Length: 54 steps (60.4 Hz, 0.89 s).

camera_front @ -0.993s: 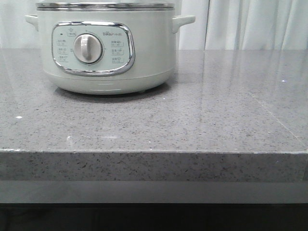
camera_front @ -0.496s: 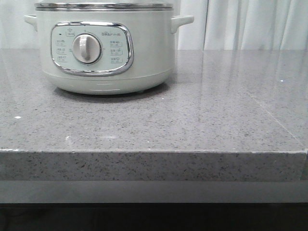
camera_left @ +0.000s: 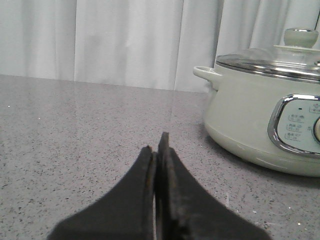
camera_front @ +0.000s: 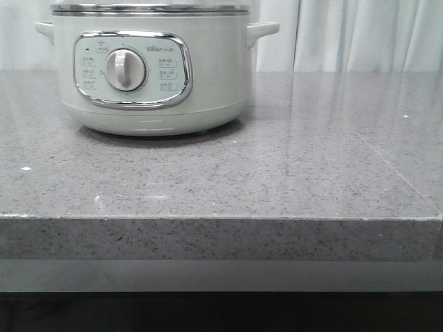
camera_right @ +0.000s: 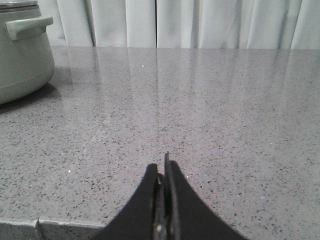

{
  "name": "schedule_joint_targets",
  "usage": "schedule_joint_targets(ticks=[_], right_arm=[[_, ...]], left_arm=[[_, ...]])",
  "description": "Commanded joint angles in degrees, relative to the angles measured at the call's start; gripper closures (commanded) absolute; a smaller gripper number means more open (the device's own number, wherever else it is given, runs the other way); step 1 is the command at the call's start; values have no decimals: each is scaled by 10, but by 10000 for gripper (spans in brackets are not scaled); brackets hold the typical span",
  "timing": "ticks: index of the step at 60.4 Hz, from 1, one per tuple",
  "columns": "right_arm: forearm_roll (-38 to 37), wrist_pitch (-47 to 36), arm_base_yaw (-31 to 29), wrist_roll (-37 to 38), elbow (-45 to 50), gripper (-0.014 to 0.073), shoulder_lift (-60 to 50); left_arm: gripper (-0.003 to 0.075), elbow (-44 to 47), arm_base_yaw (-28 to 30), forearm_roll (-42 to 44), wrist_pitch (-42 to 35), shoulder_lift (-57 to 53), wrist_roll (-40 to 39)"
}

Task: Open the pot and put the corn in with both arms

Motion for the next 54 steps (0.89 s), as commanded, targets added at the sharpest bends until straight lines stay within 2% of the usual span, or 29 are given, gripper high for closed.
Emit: schedule_joint_targets(ticks=[1, 8, 26, 36, 54], right_arm=[[0, -50, -3, 0, 0, 662, -14], [0, -52, -3, 0, 0, 662, -14], [-4, -132, -4, 3, 0, 662, -14], [-19, -132, -24, 16, 0, 662, -14], [-21, -120, -25, 33, 0, 662, -14]], left_arm=[[741, 2, 0, -4, -47, -11, -2], [741, 2, 0, -4, -47, -11, -2], [741, 2, 0, -4, -47, -11, -2], [741, 2, 0, -4, -47, -11, -2], [741, 2, 0, -4, -47, -11, -2]])
